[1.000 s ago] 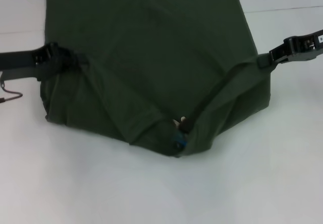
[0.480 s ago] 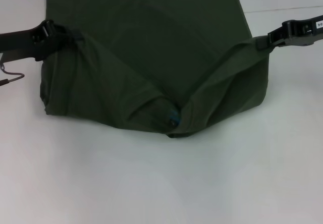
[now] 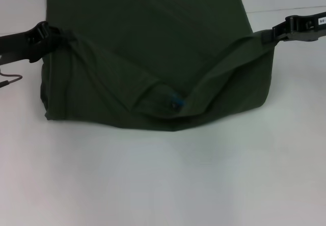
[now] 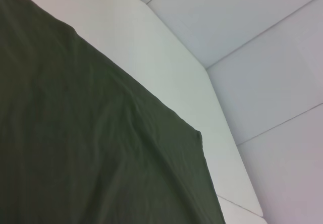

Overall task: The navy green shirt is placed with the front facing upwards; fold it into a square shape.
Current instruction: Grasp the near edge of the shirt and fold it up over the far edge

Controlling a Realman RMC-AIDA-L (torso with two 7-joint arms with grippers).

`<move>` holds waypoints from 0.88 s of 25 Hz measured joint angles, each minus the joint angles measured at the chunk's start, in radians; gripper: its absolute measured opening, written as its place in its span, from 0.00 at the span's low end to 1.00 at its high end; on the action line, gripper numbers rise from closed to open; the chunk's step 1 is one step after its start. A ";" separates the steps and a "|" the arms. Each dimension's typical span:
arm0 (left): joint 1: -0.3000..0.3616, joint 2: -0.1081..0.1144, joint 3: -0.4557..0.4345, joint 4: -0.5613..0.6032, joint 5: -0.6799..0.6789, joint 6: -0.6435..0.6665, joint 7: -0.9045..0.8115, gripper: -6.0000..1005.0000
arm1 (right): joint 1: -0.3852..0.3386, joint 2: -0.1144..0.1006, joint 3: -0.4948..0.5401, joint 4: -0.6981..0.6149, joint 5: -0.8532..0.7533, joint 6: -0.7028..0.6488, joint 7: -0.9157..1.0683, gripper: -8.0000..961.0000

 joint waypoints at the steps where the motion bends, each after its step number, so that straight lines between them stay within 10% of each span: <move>1: -0.001 -0.003 0.000 -0.001 -0.002 -0.006 0.005 0.06 | -0.002 0.002 0.000 0.000 0.000 0.006 0.001 0.05; 22: -0.030 -0.011 0.000 -0.002 -0.019 -0.036 0.022 0.06 | -0.015 0.014 0.004 -0.008 0.019 0.058 0.003 0.05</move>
